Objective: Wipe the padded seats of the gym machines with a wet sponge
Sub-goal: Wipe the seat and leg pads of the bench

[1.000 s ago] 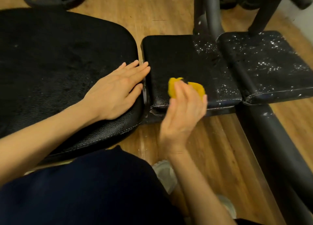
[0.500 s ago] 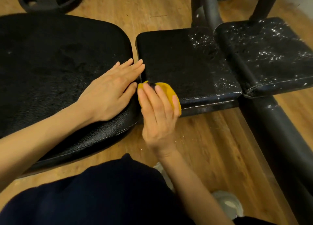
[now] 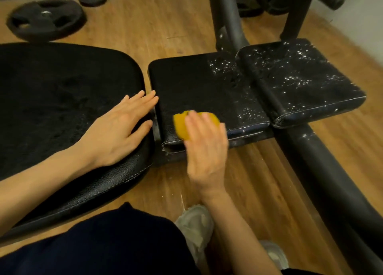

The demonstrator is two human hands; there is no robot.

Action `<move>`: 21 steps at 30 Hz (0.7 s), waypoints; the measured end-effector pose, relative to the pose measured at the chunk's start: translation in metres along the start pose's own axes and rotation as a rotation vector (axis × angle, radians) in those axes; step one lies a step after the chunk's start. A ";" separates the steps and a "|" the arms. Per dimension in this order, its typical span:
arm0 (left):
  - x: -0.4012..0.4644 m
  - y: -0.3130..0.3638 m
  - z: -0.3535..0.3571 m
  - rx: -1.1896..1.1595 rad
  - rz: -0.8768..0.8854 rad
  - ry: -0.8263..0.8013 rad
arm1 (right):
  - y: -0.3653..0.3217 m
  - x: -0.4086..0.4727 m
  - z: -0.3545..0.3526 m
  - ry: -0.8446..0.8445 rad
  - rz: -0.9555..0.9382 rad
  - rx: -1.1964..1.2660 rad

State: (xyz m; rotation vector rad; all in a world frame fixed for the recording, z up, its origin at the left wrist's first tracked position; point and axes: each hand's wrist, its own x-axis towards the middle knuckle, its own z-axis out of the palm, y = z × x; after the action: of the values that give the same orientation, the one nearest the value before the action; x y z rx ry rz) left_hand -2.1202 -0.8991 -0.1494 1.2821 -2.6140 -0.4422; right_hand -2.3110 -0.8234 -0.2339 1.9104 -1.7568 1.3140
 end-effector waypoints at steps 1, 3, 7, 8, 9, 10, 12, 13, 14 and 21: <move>0.000 0.001 -0.002 -0.020 -0.004 -0.008 | 0.009 0.003 -0.003 0.068 0.149 0.020; 0.007 0.007 -0.004 -0.066 -0.008 -0.009 | 0.003 0.011 -0.002 0.212 0.427 0.072; 0.040 0.026 0.008 -0.110 0.040 -0.004 | -0.048 0.002 0.009 0.139 0.378 0.174; 0.046 0.029 0.011 -0.111 0.046 -0.009 | -0.043 -0.003 0.007 0.084 0.314 0.205; 0.049 0.030 0.014 -0.102 0.050 -0.008 | -0.027 -0.004 0.001 0.061 0.280 0.218; 0.050 0.030 0.016 -0.090 0.054 -0.001 | -0.006 -0.002 -0.004 0.081 0.293 0.205; 0.049 0.028 0.018 -0.072 0.059 0.020 | 0.031 0.011 -0.013 0.239 0.435 0.158; 0.049 0.028 0.018 -0.067 0.060 0.028 | 0.039 0.018 -0.014 0.333 0.512 0.147; 0.049 0.028 0.018 -0.063 0.059 0.028 | 0.035 0.023 -0.011 0.398 0.577 0.131; 0.049 0.029 0.019 -0.050 0.048 0.015 | -0.015 -0.005 -0.002 0.127 0.358 0.200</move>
State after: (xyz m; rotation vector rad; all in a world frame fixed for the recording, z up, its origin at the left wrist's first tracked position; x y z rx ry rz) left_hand -2.1775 -0.9177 -0.1552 1.2003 -2.5982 -0.4851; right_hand -2.2976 -0.8151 -0.2302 1.6079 -2.0343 1.7504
